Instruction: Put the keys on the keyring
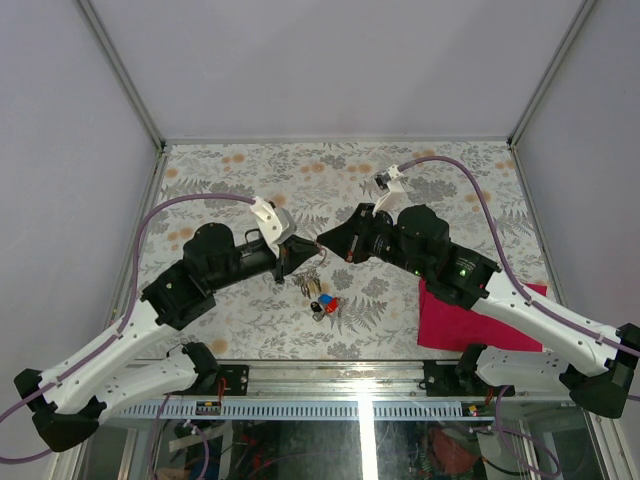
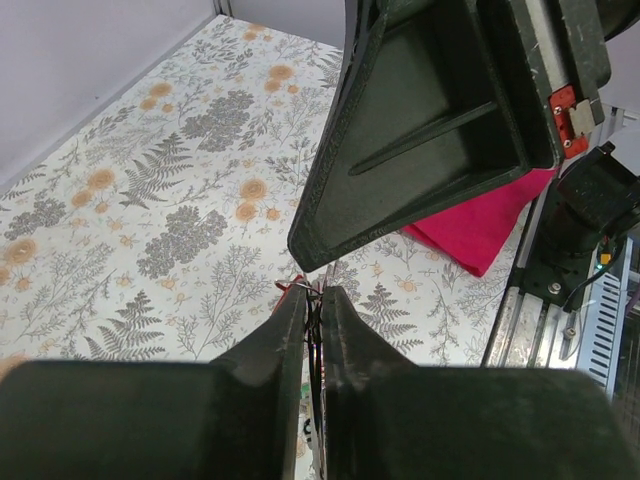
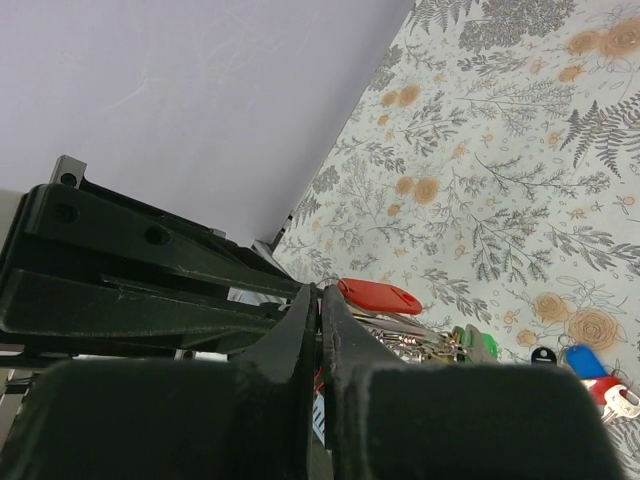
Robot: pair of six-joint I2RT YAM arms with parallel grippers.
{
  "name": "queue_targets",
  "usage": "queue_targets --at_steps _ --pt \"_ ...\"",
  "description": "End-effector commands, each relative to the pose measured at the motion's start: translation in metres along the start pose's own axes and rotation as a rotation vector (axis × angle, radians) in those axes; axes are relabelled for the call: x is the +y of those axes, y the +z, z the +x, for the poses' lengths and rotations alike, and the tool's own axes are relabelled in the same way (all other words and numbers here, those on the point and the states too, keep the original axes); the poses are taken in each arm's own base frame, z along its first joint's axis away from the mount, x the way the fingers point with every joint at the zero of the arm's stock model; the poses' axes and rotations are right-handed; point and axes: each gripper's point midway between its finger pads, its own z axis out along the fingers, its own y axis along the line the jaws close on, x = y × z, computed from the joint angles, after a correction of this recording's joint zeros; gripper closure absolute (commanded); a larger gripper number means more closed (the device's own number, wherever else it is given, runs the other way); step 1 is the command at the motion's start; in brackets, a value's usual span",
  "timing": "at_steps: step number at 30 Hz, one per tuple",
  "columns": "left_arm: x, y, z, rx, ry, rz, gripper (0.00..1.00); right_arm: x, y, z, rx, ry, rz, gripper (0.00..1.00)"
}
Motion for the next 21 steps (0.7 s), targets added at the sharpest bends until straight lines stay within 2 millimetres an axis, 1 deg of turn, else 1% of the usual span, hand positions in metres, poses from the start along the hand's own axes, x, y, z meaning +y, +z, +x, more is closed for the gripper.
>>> queue_targets --at_steps 1,3,6,10,21 --pt "-0.002 -0.004 -0.027 -0.106 0.040 0.010 0.87 0.017 -0.004 -0.016 -0.055 -0.003 -0.059 1.00" --pt "-0.002 -0.004 -0.026 -0.105 0.035 0.009 0.75 0.019 -0.006 -0.019 -0.064 -0.009 -0.068 1.00" --pt "-0.002 -0.007 -0.025 -0.109 0.031 0.004 0.66 0.022 -0.009 -0.023 -0.078 -0.012 -0.079 1.00" --pt "-0.002 -0.009 -0.022 -0.105 0.022 -0.004 0.64 0.025 -0.014 -0.028 -0.101 -0.015 -0.083 1.00" --pt "-0.003 -0.014 -0.006 -0.081 -0.008 -0.012 0.62 0.027 -0.030 -0.043 -0.166 -0.018 -0.080 1.00"
